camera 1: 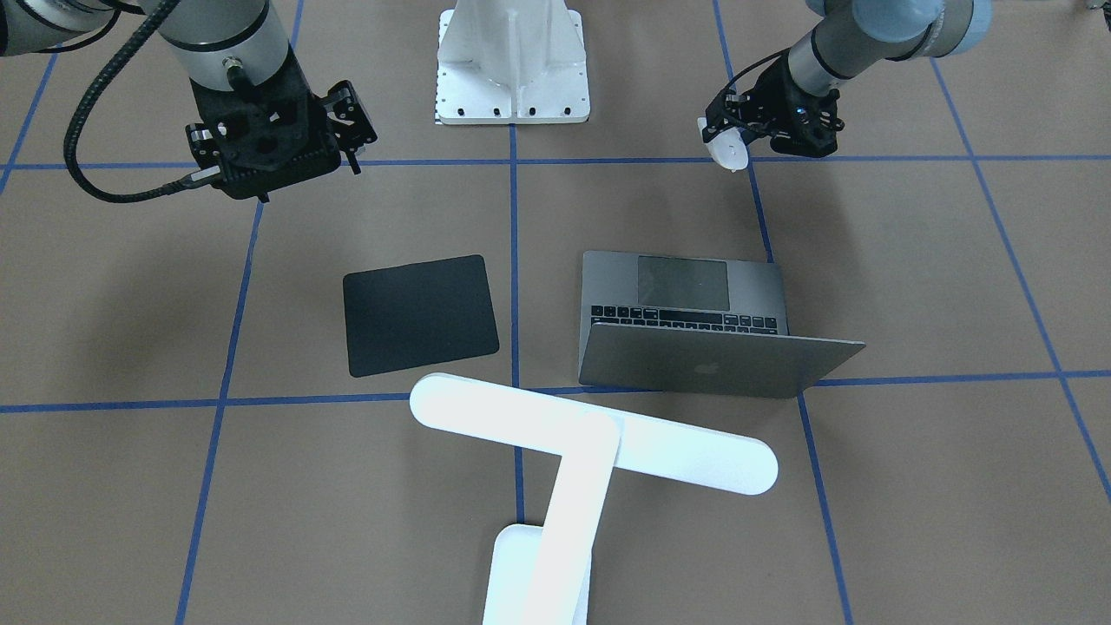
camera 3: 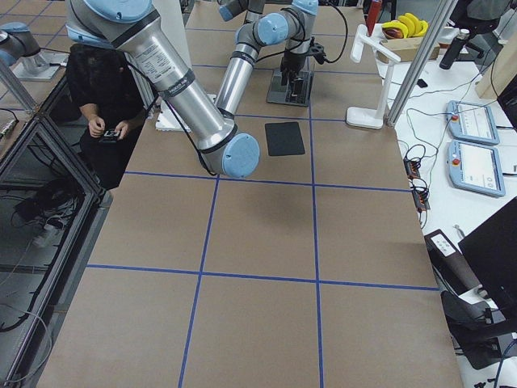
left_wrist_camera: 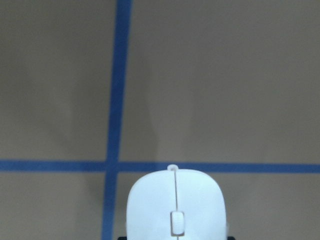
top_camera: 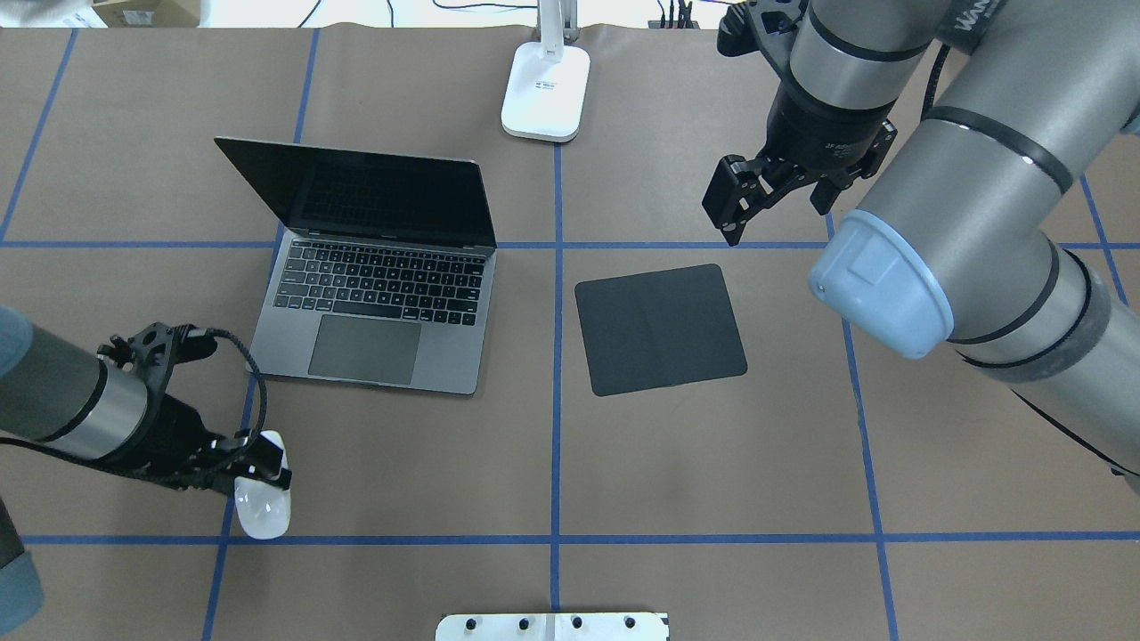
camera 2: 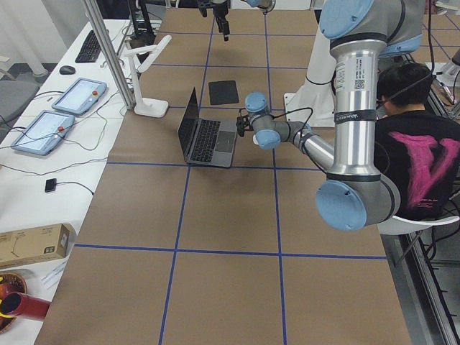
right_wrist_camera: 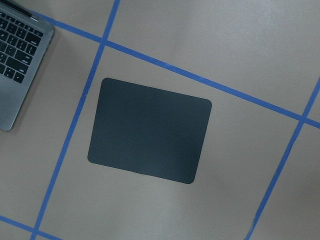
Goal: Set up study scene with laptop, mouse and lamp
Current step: 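Lift the mouse and carry it past the laptop with the left gripper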
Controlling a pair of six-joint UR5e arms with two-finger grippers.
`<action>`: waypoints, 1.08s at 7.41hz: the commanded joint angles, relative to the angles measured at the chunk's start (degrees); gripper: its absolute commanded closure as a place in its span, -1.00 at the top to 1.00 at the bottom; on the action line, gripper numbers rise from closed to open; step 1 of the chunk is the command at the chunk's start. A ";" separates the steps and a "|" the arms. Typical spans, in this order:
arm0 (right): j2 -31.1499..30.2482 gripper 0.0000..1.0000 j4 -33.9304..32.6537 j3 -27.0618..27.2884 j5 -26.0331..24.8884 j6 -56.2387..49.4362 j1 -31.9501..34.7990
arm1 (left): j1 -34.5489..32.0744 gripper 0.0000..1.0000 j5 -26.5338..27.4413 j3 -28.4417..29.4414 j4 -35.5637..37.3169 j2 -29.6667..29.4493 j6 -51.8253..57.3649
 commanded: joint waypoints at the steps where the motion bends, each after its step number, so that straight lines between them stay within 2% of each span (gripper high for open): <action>1: -1.96 1.00 0.25 -0.21 -0.21 -0.62 2.35 | -3.44 0.37 -0.55 4.24 0.49 -9.18 0.11; 4: -5.56 1.00 3.32 -0.65 -0.65 -2.39 5.08 | -3.80 0.37 -0.38 9.18 12.14 -24.74 0.11; 8: -6.80 1.00 3.50 -1.09 0.66 -2.12 9.56 | -3.37 0.37 0.15 26.12 12.97 -42.06 -0.42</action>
